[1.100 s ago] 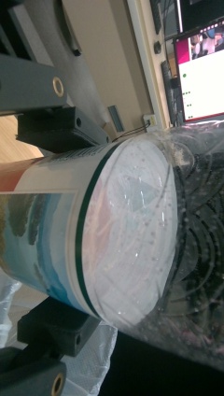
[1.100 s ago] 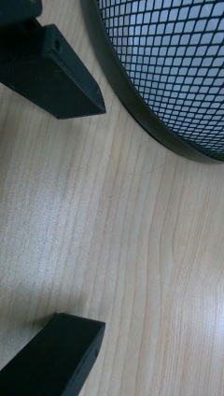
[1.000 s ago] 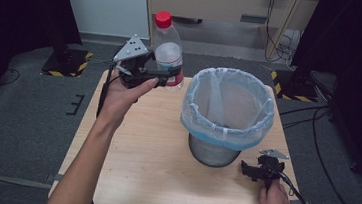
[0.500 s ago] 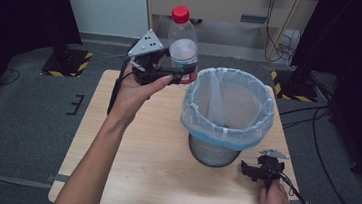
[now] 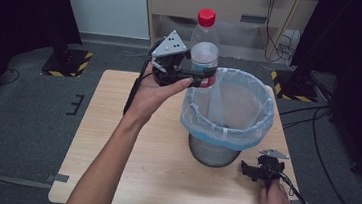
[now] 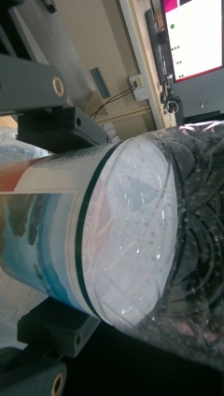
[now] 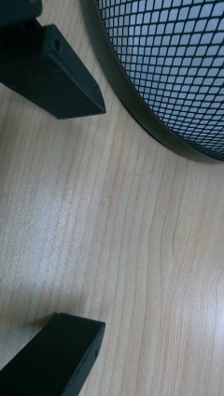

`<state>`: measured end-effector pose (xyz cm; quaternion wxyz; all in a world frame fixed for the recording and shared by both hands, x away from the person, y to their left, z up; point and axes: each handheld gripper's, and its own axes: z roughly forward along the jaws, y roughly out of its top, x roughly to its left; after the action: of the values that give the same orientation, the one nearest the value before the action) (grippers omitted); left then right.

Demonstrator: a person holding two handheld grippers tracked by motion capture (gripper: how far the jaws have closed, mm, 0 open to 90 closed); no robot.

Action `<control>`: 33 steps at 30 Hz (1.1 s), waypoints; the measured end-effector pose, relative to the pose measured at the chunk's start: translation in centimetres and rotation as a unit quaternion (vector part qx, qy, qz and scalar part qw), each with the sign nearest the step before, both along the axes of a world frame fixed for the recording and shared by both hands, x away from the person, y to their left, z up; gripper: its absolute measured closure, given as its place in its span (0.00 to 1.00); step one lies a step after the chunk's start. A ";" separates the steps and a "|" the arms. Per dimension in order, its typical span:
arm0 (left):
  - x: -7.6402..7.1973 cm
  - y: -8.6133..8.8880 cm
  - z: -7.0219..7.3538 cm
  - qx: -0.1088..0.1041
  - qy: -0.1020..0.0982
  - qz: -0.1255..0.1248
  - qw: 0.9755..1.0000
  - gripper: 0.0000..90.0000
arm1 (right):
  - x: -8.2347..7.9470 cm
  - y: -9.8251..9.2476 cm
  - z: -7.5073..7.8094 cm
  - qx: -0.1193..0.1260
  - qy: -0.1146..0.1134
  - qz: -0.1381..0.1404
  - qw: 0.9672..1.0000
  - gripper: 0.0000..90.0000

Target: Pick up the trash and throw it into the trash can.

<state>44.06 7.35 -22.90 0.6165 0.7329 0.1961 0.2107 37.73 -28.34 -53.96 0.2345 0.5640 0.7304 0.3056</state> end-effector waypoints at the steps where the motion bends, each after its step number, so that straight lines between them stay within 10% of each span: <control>1: 0.1 -0.1 -0.1 0.002 0.002 -0.001 1.000 0.32 | 0.0 0.0 0.0 0.000 0.000 0.000 1.000 0.00; 33: 2.5 -2.9 -6.8 0.064 0.060 -0.002 0.996 0.29 | 0.0 0.0 0.0 -0.001 -0.001 0.001 1.000 0.00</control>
<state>46.55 4.45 -29.74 0.5559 0.7825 0.2175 0.1771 37.73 -28.36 -53.97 0.2351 0.5628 0.7311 0.3057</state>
